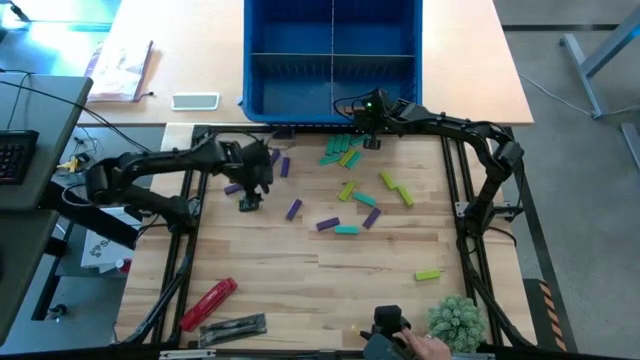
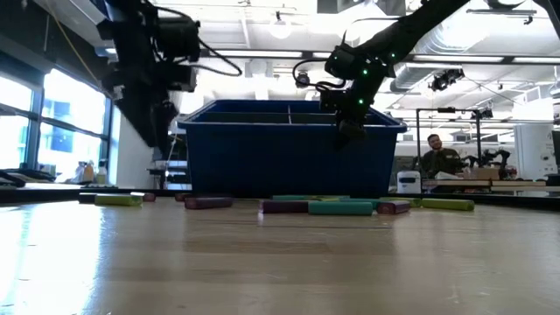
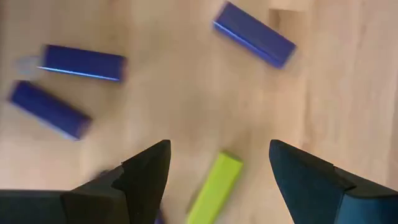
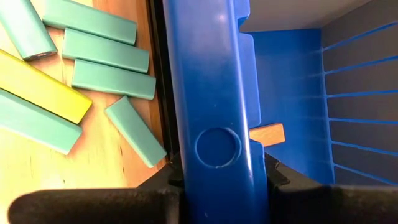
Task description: Sort blocks
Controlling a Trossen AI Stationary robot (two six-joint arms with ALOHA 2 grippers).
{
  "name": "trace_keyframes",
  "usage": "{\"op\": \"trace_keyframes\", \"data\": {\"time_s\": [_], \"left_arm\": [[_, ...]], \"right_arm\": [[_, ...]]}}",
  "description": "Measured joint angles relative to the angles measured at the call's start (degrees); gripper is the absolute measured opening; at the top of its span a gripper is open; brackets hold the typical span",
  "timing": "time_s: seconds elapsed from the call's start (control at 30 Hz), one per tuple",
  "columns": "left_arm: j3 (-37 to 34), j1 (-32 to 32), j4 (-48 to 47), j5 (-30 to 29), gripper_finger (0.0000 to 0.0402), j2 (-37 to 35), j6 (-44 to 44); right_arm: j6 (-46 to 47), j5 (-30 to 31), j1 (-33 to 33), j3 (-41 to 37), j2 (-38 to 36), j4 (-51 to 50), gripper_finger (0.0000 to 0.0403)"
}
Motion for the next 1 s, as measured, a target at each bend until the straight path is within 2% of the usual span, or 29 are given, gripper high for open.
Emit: {"op": "trace_keyframes", "data": {"time_s": [0.27, 0.53, 0.67, 0.87, 1.0], "left_arm": [[-2.76, -3.15, -3.72, -5.45, 0.0252, 8.99, 4.16], [-2.66, -5.59, -2.42, -11.87, 0.0238, 19.01, 11.46], [-2.32, -5.69, -2.26, -13.29, 0.0186, 22.10, 11.87], [-2.15, -5.98, -1.88, -13.63, 0.0059, 21.93, 11.66], [-0.42, -5.93, -0.84, -11.11, 0.0058, 19.14, 9.46]], "right_arm": [[-0.01, -0.02, 0.00, 0.00, 0.00, 0.00, 0.0067], [-0.02, -0.02, 0.00, 0.00, 0.00, 0.00, 0.0067], [-0.04, -0.02, 0.00, 0.00, 0.00, 0.00, 0.0067], [-0.05, -0.02, 0.00, 0.00, 0.00, 0.00, 0.0067], [-0.04, 0.00, 0.00, 0.00, 0.00, 0.00, 0.0067]]}}
